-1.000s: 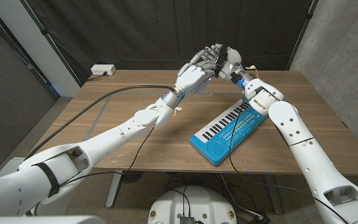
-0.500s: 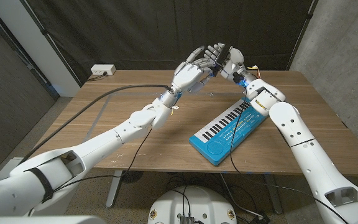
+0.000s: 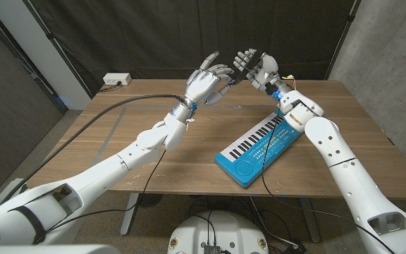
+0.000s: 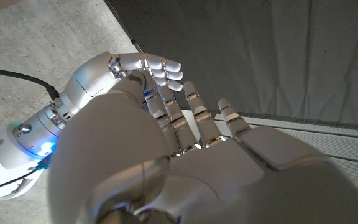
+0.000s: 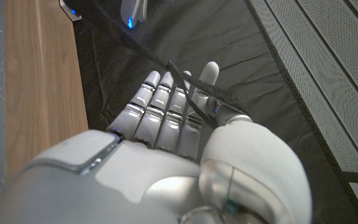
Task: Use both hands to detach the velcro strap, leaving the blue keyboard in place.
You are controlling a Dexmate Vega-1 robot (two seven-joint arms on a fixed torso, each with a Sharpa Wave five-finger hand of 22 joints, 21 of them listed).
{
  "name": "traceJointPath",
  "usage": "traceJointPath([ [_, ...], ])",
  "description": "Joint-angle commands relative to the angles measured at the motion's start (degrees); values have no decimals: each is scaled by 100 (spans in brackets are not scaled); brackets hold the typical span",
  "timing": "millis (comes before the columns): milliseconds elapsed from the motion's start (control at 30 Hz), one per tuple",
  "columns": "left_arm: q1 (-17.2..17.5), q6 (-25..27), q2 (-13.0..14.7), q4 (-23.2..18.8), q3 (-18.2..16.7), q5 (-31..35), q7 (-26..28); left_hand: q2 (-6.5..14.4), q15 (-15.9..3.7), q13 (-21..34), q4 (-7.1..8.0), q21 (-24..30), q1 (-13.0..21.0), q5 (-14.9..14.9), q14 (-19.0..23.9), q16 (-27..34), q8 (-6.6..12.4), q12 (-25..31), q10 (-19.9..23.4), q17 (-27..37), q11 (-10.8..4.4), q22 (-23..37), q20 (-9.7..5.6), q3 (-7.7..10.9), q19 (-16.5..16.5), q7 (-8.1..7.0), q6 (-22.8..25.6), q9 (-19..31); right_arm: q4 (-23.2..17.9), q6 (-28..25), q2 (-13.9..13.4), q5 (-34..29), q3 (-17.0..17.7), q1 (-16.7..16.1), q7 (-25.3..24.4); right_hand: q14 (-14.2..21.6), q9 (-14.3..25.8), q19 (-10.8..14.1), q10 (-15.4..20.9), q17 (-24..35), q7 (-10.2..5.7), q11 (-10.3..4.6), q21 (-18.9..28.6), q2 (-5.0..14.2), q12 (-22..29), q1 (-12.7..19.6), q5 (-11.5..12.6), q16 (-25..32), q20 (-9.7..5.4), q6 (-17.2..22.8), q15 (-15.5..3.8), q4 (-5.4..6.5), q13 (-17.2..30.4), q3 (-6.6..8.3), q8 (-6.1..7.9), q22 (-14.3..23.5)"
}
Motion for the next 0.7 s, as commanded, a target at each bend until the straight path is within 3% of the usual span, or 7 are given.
traceJointPath([
  [33, 613, 203, 183, -537, -639, -510, -349, 23, -162, 9, -10, -1, -23, -2, -41, -21, -22, -9, -36, 18, 14, 12, 25, 18, -21, 17, -19, -58, -11, 187, -118, -339, -66, -19, 111, -53, -30, -13, -38, 24, -41, 7, 16, -81, -33, 26, 23, -13, 41, 58, -11, -11, 6, -12, -34, 26],
  [200, 754, 263, 202, -644, -780, -574, -364, -2, -157, 8, 2, -1, -66, -10, -40, -11, -27, 9, -19, 27, 9, 14, 4, -1, -24, 4, 9, -102, -32, 154, -195, -384, -61, -29, 123, -99, -68, -41, -72, 32, -29, 17, 6, -98, -48, 45, 24, -18, 37, 83, -6, 0, 4, -17, -54, 24],
  [433, 931, 334, 214, -824, -953, -696, -426, -159, -136, -5, 119, -13, -354, -32, -89, 5, -119, 3, -90, 57, 35, 21, -26, -164, -64, -12, -64, -251, -76, 158, -245, -419, -48, -62, 131, -135, -122, -83, -110, 42, -43, 3, -10, -109, -63, 62, 26, -13, 41, 91, 11, 22, 2, -22, -91, 23],
  [700, 1133, 616, 103, -998, -1250, -916, -351, -95, -101, -10, 148, -27, -386, -10, -147, -3, -204, 17, -102, 73, 42, 25, 6, -139, -107, -52, -188, -328, -167, 278, -299, -621, -99, -160, 107, -201, -177, -128, -162, 62, -77, 11, -28, -111, -80, 58, 21, -10, 54, 77, 2, 55, 8, -44, -137, 21],
])
